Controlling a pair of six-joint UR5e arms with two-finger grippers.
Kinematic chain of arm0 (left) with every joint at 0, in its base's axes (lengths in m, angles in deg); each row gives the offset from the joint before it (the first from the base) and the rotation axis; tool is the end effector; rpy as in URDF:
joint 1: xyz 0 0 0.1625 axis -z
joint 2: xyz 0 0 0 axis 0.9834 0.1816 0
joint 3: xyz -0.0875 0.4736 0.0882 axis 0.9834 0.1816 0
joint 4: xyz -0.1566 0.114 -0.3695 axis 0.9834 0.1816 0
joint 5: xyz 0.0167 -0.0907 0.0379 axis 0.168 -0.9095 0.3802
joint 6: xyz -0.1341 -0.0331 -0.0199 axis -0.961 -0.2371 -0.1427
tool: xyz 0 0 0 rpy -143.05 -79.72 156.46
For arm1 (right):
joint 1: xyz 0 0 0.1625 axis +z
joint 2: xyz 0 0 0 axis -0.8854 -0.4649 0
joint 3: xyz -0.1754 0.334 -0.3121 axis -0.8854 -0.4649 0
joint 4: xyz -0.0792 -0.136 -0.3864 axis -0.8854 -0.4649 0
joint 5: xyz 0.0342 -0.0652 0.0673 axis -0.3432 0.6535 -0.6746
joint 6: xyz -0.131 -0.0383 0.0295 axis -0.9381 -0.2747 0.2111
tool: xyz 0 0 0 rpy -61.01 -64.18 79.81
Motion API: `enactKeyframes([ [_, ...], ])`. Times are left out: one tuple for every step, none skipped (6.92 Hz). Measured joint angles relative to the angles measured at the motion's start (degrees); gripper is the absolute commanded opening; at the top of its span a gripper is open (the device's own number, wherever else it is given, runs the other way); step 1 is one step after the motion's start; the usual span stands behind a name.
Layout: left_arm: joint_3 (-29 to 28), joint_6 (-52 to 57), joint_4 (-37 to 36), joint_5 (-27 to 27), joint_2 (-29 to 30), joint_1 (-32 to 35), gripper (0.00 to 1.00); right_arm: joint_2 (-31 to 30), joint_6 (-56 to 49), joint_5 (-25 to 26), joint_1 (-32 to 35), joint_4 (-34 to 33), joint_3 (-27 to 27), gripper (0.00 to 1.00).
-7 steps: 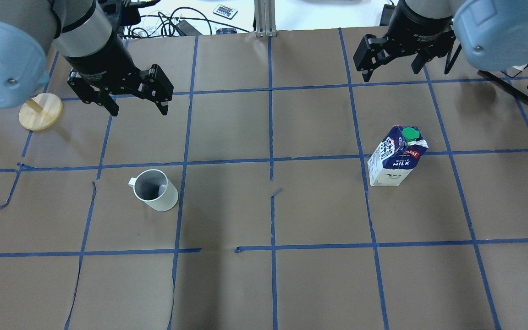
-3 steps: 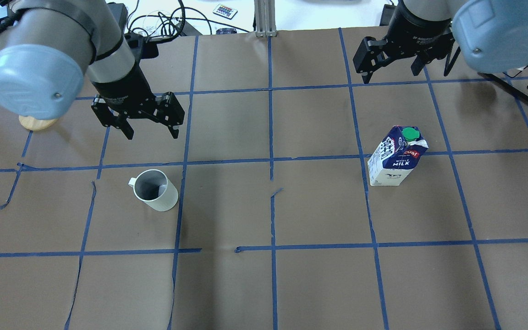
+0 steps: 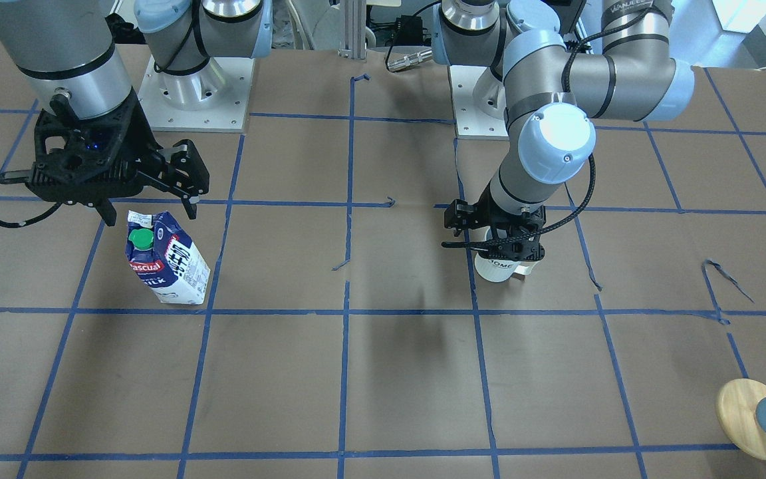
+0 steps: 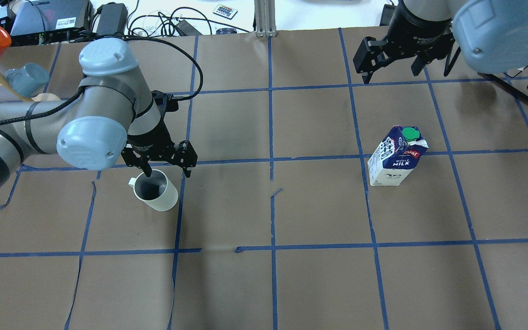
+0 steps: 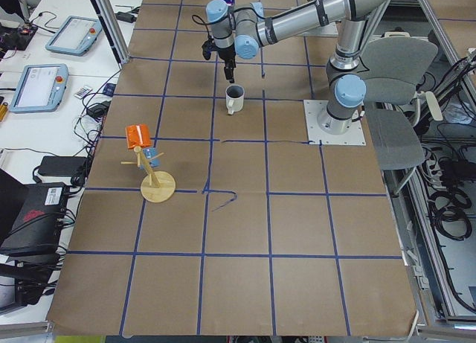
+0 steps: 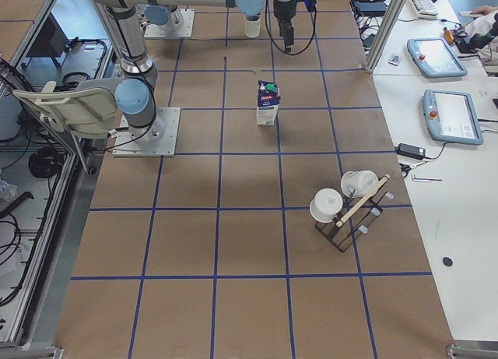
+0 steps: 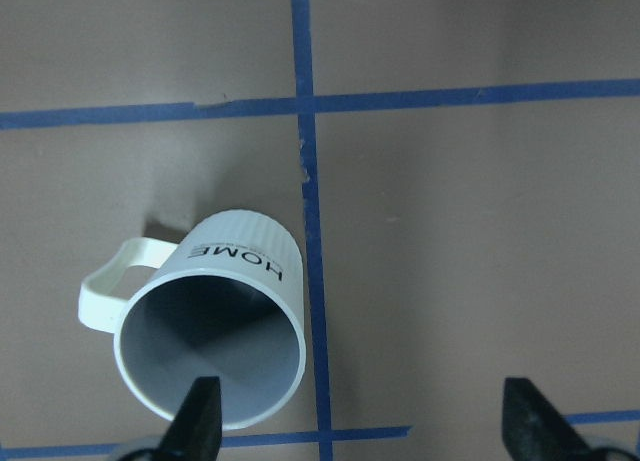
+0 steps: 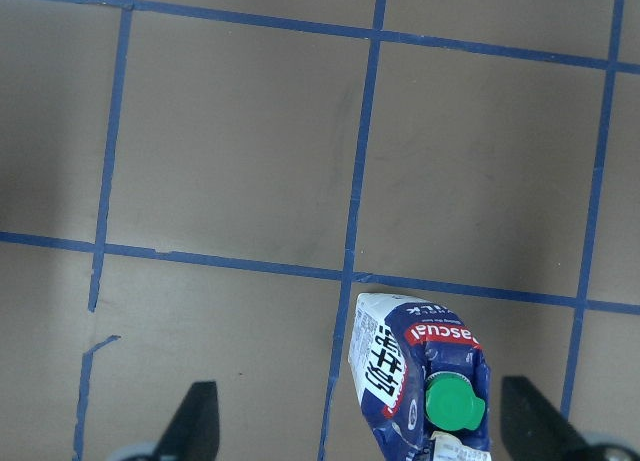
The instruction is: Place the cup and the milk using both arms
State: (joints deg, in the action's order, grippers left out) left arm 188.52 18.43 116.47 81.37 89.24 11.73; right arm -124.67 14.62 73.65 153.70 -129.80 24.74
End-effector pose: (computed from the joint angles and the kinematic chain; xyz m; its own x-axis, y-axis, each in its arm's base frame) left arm -0.1438 -0.4947 0.2990 -0.9983 0.0581 0.0033 0.0576 0.9768 0.2060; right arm 0.1462 -0.5504 0.5088 -0.9915 -0.1288 0.0181 -0.1301 0.9835 -0.1259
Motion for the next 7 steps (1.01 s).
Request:
enactKeyframes([
  [0.9, 0.5, -0.7, 0.6, 0.7, 0.0, 0.1, 0.0, 0.0, 0.0, 0.0, 0.0, 0.0, 1.0],
  [1.2, 1.0, -1.0, 1.0, 1.3, 0.0, 0.0, 0.0, 0.0, 0.0, 0.0, 0.0, 0.0, 1.0],
  [1.3, 1.2, -1.0, 1.4, 1.7, 0.0, 0.0, 0.0, 0.0, 0.0, 0.0, 0.0, 0.0, 1.0],
  [1.3, 1.3, -1.1, 2.2, 2.0, 0.0, 0.0, 0.0, 0.0, 0.0, 0.0, 0.0, 0.0, 1.0],
  [1.3, 1.4, -1.1, 3.2, 2.2, 0.0, 0.0, 0.0, 0.0, 0.0, 0.0, 0.1, 0.0, 1.0],
  [1.2, 1.4, -1.1, 3.6, 2.2, 0.0, 0.0, 0.0, 0.0, 0.0, 0.0, 0.1, 0.0, 1.0],
  [0.9, 1.1, -1.1, 3.8, 1.9, 0.4, 0.0, 0.0, 0.0, 0.0, 0.0, 0.1, 0.0, 1.0],
])
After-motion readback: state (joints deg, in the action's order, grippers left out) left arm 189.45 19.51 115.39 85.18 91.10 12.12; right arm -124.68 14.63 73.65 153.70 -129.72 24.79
